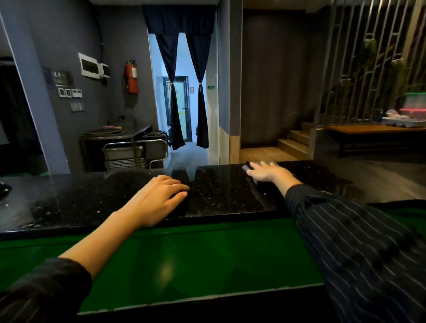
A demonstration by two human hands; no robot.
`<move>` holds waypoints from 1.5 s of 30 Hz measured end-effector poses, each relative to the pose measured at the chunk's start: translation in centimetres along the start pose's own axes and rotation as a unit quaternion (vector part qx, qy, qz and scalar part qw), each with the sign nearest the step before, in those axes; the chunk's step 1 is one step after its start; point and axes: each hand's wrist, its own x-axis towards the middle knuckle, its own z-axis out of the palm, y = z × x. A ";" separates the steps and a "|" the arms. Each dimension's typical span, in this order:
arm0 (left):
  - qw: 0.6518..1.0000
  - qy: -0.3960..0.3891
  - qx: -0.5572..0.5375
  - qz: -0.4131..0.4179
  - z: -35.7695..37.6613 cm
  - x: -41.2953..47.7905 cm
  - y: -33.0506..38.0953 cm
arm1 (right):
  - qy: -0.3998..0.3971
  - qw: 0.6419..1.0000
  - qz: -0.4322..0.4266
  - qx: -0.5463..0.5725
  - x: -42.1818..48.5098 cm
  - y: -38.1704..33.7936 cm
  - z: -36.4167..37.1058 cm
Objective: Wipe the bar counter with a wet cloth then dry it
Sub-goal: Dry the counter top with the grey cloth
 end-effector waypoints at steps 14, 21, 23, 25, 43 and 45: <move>0.992 -0.045 -0.054 -0.101 0.4 0.2 0.0 | -0.060 0.958 -0.268 -0.077 -0.6 -16.3 2.5; 0.994 -0.011 -0.006 -0.105 0.2 -0.2 1.0 | -0.042 0.993 -0.108 -0.027 1.0 -2.8 0.2; 0.993 0.024 0.034 -0.112 -0.2 -0.3 1.5 | -0.028 0.997 -0.069 -0.035 0.7 -3.3 0.5; 0.990 0.054 0.065 -0.117 -0.3 -0.6 1.7 | -0.016 0.997 -0.068 -0.036 -0.2 -5.9 1.0; 0.971 0.090 0.000 -0.220 0.0 -5.1 5.0 | 0.006 0.997 -0.081 -0.002 -10.6 -0.4 1.2; 0.976 0.045 -0.004 -0.213 -0.3 -5.3 5.1 | 0.031 0.999 -0.033 -0.008 -12.4 -1.1 1.4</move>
